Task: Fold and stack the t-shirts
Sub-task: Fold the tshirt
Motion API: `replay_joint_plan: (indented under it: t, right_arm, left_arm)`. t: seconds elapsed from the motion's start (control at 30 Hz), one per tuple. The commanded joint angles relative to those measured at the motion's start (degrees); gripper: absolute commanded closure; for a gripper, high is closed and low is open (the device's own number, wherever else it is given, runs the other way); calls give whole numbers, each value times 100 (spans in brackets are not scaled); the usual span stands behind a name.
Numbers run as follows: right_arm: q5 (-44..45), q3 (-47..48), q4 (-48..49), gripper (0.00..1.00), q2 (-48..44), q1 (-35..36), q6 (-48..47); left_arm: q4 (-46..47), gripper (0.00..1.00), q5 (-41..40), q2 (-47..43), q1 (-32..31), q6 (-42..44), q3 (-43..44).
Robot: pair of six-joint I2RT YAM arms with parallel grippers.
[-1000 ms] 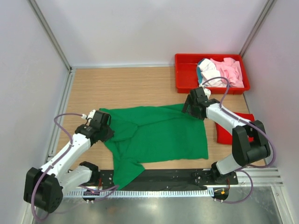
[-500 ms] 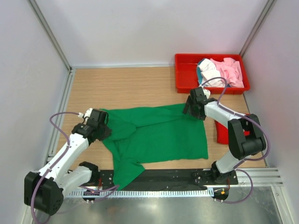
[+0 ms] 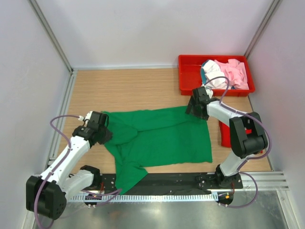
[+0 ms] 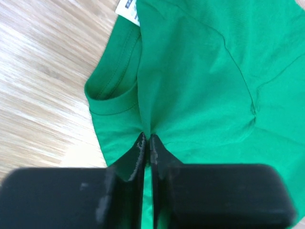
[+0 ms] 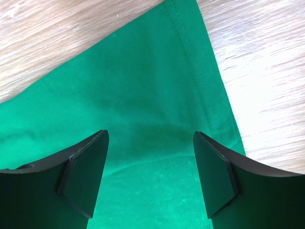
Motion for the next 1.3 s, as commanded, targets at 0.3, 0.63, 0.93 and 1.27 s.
replay_joint_plan:
  t: [0.3,0.63,0.93,1.27]
  right_arm:
    - [59,890,-114,25,342,-50,-414]
    - [67,1049,150,45,772,-67,-538]
    - [32,1032,334,79,1299,-111,-485]
    - [-64,961,343,79,1537,-120,-125]
  left_arm:
    - [-404,29,-387,-7,82,445,1002]
    - [719,43,-325,1908,776,1017,2042]
    - [1802,77,174,3409,1312,1008,2130]
    - [1986,100,641,4792,2006,824,2042]
